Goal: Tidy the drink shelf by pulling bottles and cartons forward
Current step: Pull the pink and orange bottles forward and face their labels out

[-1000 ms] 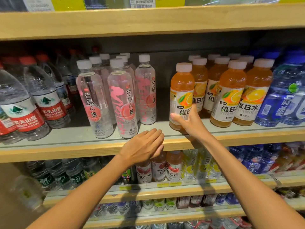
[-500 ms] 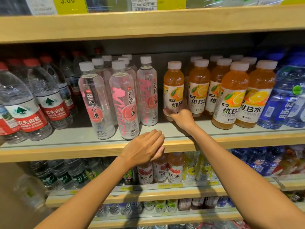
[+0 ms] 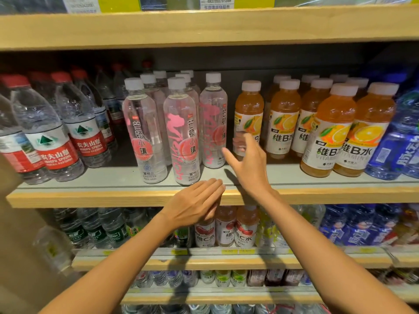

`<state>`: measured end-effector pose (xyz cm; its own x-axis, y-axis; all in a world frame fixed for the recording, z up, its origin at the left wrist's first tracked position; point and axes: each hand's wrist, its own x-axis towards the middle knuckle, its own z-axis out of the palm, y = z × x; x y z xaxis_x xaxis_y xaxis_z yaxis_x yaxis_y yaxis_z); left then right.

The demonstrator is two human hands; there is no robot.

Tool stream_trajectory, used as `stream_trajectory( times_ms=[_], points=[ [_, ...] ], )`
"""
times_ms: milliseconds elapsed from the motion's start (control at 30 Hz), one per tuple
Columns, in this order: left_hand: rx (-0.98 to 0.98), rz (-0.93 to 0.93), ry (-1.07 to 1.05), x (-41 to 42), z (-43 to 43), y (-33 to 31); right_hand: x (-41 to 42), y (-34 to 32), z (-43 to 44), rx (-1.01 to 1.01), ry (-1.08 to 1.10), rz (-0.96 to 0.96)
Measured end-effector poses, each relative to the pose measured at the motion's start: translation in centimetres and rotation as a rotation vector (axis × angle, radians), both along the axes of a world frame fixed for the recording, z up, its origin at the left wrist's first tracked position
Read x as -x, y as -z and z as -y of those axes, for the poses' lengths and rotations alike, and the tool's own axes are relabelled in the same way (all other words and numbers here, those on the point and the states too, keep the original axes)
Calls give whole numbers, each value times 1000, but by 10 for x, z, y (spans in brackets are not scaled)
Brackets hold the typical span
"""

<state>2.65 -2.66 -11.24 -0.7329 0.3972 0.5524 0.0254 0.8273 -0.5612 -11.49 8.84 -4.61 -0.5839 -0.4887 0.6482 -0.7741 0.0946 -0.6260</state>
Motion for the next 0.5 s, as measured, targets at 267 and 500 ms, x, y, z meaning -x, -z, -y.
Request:
stream_trajectory(
  times_ms=[267, 500],
  points=[
    [6, -25, 30, 1, -2, -1, -4, -13, 47, -153, 28, 153],
    [23, -4, 75, 1, -8, -5, -5, -14, 28, -213, 22, 112]
  ],
)
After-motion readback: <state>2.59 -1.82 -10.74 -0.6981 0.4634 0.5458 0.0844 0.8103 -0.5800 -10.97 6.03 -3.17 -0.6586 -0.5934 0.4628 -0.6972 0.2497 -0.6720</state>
